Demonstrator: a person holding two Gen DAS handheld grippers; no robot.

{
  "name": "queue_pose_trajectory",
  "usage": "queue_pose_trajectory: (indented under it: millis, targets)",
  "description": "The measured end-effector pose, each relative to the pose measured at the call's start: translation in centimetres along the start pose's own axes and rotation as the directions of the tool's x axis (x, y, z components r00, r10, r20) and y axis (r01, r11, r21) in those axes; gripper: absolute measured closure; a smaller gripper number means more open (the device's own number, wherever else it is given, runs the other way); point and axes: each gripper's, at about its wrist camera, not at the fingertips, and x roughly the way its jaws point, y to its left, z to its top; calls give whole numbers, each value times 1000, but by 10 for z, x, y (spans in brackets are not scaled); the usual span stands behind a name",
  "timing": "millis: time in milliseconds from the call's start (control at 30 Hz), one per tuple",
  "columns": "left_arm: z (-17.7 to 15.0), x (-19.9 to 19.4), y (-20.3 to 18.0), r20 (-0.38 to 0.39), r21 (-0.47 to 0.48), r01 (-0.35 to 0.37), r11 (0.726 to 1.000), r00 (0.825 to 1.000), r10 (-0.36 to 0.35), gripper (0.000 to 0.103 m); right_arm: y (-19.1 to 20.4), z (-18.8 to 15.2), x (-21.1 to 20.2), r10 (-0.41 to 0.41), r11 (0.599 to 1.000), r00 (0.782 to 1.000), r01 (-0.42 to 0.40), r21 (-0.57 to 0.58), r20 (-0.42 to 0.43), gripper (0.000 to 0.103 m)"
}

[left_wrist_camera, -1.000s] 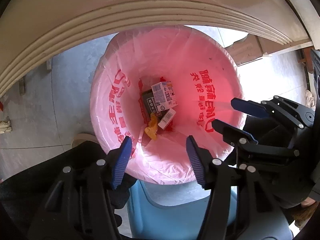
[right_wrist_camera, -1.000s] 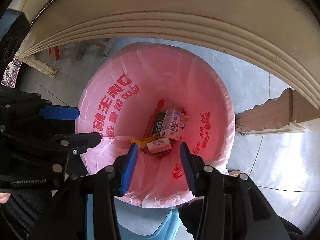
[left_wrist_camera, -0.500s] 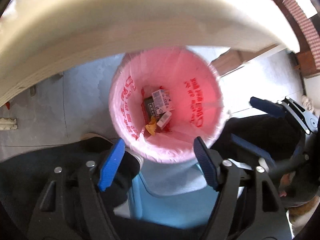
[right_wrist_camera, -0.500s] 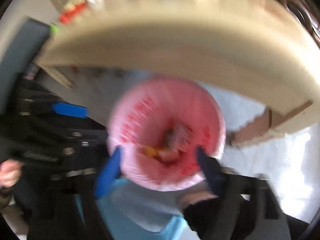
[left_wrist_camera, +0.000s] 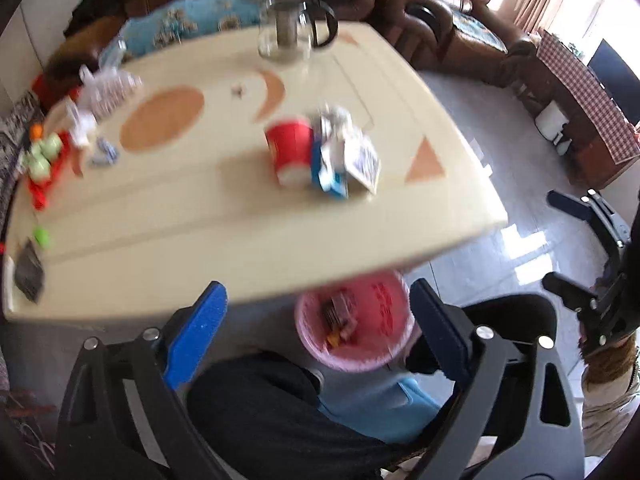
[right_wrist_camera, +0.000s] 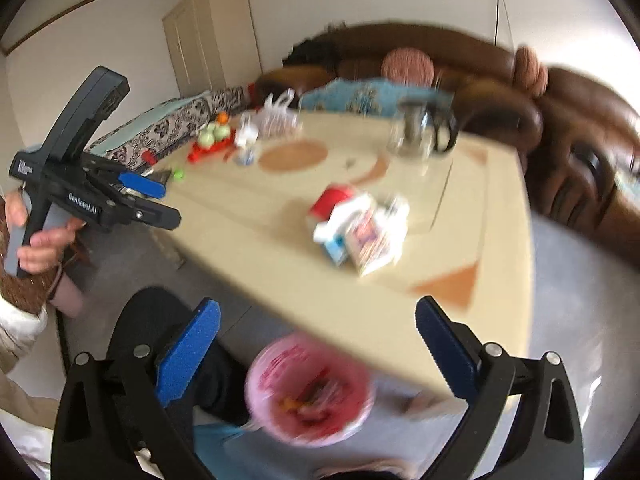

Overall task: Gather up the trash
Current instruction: 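Raise both tools from the bin back over the table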

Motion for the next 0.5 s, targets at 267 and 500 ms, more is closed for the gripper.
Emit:
queue_pose_trajectory:
  millis: [267,500]
  targets:
    - [71,-11,6,22,-8,-29,1000,999,30,12,-30,66,-24,-42,992,995,52,-112,90,7]
    - [105,24,13,-44,-10,-53,999,998,53,12,-53,92,-10,-15,990,995,28,-140,95,7]
